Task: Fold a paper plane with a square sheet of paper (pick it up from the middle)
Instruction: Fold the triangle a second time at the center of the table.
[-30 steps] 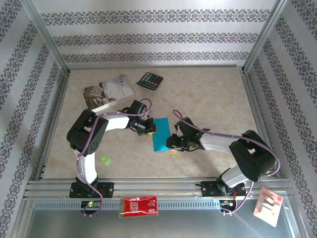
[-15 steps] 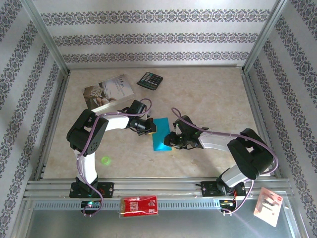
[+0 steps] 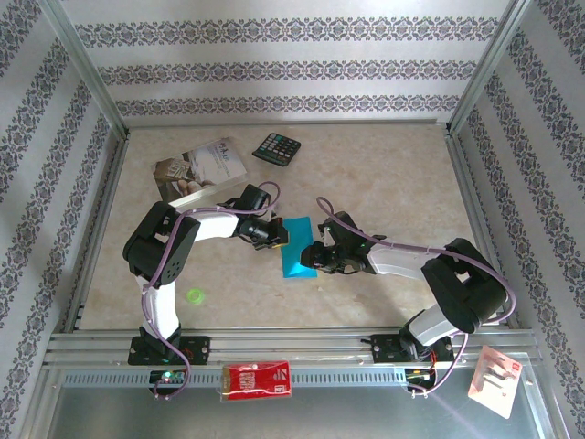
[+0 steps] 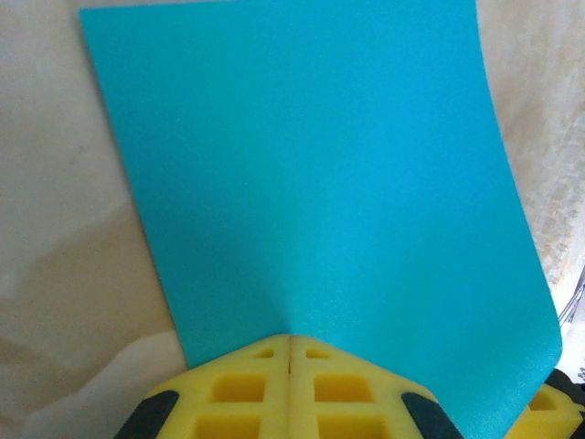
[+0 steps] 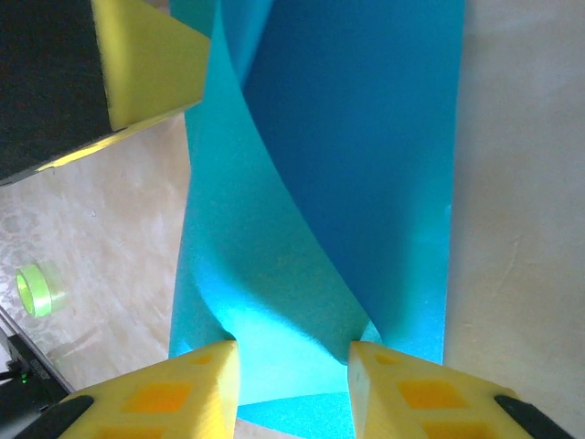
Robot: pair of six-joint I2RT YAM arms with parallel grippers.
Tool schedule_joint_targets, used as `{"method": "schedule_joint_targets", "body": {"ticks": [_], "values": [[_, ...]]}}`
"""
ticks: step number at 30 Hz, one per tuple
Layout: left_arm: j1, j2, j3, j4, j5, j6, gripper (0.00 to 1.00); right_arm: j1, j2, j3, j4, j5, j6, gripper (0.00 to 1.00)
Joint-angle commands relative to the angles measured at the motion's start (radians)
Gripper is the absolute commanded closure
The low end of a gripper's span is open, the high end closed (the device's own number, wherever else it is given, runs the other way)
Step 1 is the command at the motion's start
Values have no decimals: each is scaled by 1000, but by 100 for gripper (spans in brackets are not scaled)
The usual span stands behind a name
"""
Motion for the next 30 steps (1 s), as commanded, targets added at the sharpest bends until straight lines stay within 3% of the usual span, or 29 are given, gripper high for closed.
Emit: {"method": "schedule_joint_targets", "body": {"ticks": [1,30], "values": [[13,44,-18,-100,-46,24,100,-1,-1,33,33,-21,-36,62],[12,36,-15,-117,-50,30,100,-106,102,136,17,-82,-138,53]]}}
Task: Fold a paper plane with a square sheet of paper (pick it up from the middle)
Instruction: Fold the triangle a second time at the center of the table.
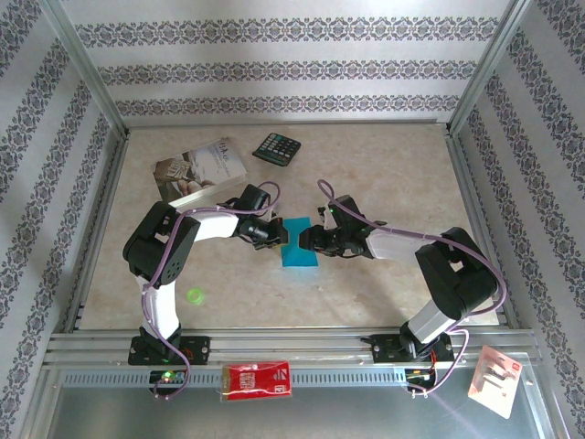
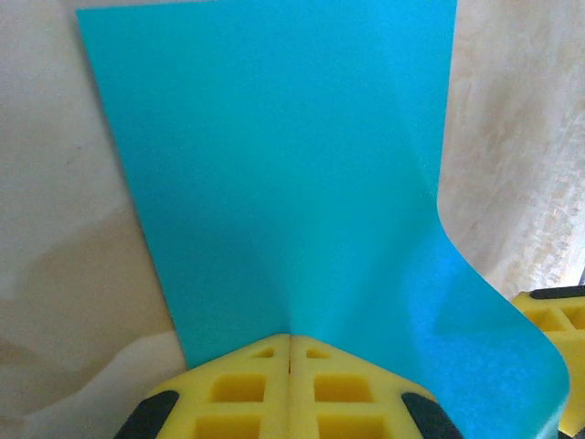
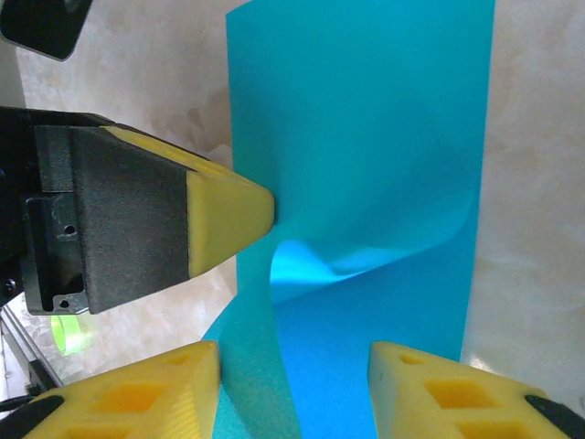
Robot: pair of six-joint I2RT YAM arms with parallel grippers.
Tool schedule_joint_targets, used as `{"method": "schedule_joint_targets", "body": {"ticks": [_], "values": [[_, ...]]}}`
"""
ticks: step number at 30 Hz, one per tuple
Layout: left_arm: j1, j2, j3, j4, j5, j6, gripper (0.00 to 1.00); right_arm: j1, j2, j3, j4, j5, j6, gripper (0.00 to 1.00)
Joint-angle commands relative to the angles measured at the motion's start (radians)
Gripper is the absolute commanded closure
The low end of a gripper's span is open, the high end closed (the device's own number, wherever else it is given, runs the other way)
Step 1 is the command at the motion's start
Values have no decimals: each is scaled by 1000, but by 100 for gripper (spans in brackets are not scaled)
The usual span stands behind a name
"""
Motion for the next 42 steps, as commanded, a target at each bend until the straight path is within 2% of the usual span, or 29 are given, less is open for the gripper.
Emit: {"method": "schedule_joint_targets", "body": {"ticks": [1,11,18,22,29,32,38,42], "values": [[13,36,-15,-114,-50,23,100,-14,18,24,-3,-31,-27,53],[13,29,-15,-118,-51,23,100,-67,-9,-21,55,-167,59,55],[12,29,-18,-115,-51,22,100,-77,5,-39,56,-174,84,58],[13,28,-14,-117,-50,23,100,-80,39,-22,52,-149,98,69],[11,24,-8,-111,-47,18,99,-99,82,-4,34,-141,116,93],[11,11,8,-116,-39,16,90,-102,74,-10,33,-146,142,96],[8,-71,15,-97,-21,10,73,-103,22,-47,36,-155,229,97],[0,-129,-6,-75,-33,21,69,-102,4,-56,38,-176,247,88]]}}
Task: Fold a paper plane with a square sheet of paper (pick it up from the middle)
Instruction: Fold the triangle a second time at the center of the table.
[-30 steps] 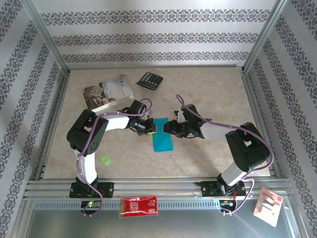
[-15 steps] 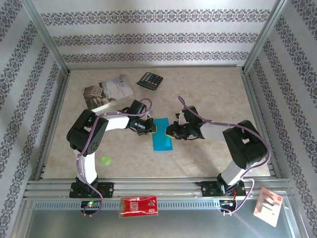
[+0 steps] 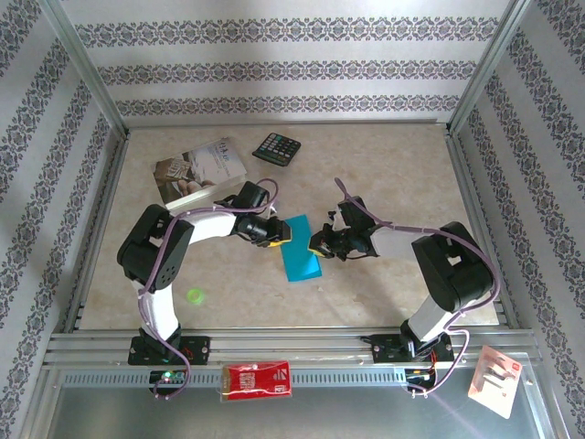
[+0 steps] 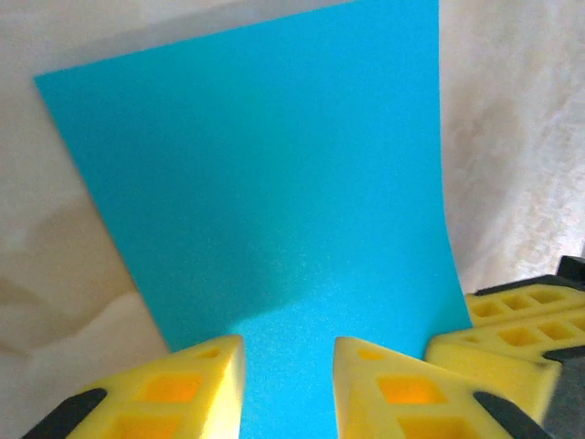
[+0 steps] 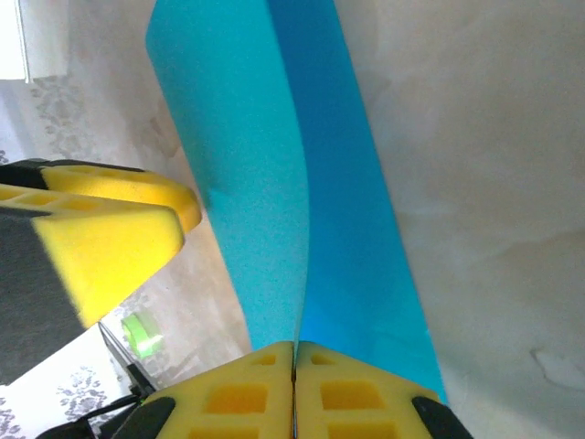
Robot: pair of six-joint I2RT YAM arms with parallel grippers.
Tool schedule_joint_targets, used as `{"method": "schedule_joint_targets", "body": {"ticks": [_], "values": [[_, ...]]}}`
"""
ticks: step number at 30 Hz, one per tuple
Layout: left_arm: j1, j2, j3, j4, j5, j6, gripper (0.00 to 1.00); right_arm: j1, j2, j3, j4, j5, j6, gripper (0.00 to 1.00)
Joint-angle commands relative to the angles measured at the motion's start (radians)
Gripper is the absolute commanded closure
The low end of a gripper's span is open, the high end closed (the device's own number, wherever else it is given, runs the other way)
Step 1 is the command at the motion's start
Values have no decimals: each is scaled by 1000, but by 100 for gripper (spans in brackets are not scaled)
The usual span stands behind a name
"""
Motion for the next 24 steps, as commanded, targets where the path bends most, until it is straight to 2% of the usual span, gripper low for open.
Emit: {"method": "schedule_joint_targets", "body": {"ticks": [1,5,9,15,19,24], "values": [[-1,-63,-16,-20,-18,20,69,-12,-30,-13,-4,-22,21,86],[-3,-57,-25,-6,-3,12,69,-15,-9,0,-5,-42,-19,81],[-5,-57,-28,-8,-3,11,69,-17,10,13,-3,-54,-45,81],[-20,-98,-45,-16,-23,31,69,-23,30,23,-8,-61,-28,90],[-35,-147,-102,36,-35,29,68,-24,21,23,-10,-63,-19,91],[-38,-176,-140,57,-40,20,68,-35,18,25,-10,-92,-49,82]]}}
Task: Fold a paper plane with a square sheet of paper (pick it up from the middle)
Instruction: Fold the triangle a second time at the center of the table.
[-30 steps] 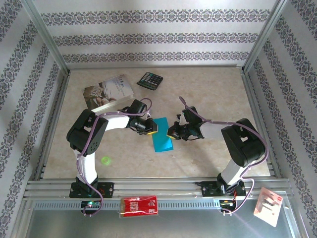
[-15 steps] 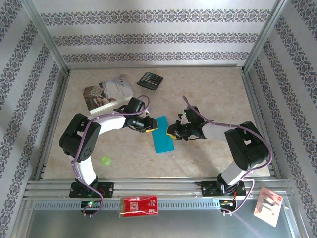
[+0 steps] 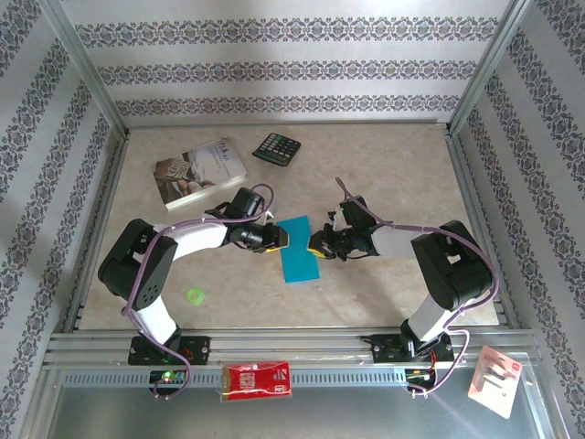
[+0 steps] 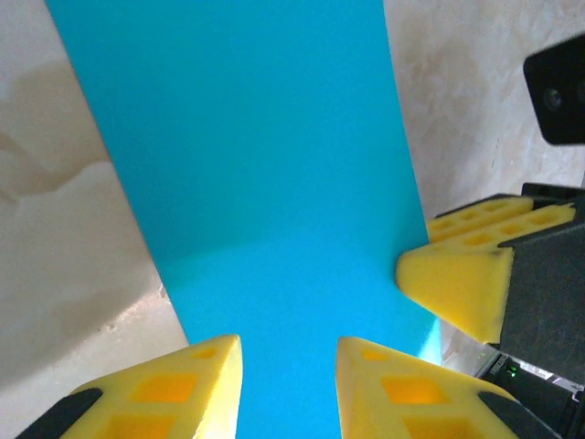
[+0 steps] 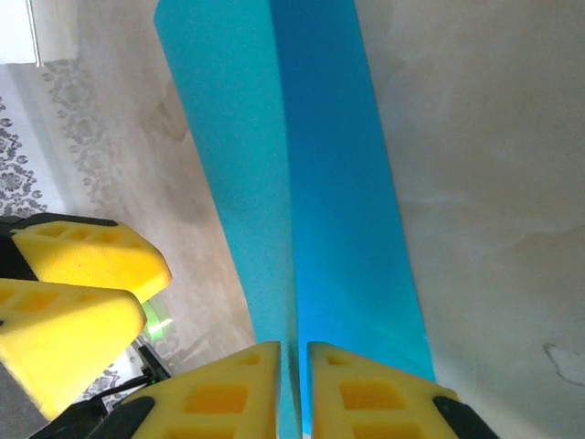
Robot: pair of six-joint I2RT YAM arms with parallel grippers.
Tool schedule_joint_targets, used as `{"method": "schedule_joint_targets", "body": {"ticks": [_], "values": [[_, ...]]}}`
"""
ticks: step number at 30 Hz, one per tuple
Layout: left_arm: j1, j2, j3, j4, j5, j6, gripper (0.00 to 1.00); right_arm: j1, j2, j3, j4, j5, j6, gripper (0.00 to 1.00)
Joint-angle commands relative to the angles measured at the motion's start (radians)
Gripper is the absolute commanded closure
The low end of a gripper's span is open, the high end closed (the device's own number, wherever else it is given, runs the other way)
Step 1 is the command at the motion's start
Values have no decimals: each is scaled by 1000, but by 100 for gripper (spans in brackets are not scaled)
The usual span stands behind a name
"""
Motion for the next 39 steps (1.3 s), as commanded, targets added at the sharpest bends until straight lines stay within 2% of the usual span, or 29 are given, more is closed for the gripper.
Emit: {"method": "schedule_joint_targets", "body": {"ticks": [1,6,13,22,25,32,36,39], "values": [[-9,-29,-13,31,-19,15,68,-17,-3,22,-10,-43,-31,80],[-11,-40,-11,11,-35,17,68,-22,-12,16,-18,-69,-56,81],[-12,-37,-1,-8,-42,21,68,-23,-20,6,-18,-72,-66,90],[-69,-97,-27,35,-70,74,68,-20,-32,-2,-27,-42,12,96],[-127,-157,-62,46,-151,124,66,-19,-44,-8,-32,-29,68,96],[-375,-274,-102,-10,-530,306,47,2,-52,-8,-21,-14,203,96],[-533,-243,-84,-10,-748,403,38,9,-46,-8,-10,-14,236,96],[-617,-185,-57,3,-866,460,31,12,-39,-8,1,-18,250,96]]}}
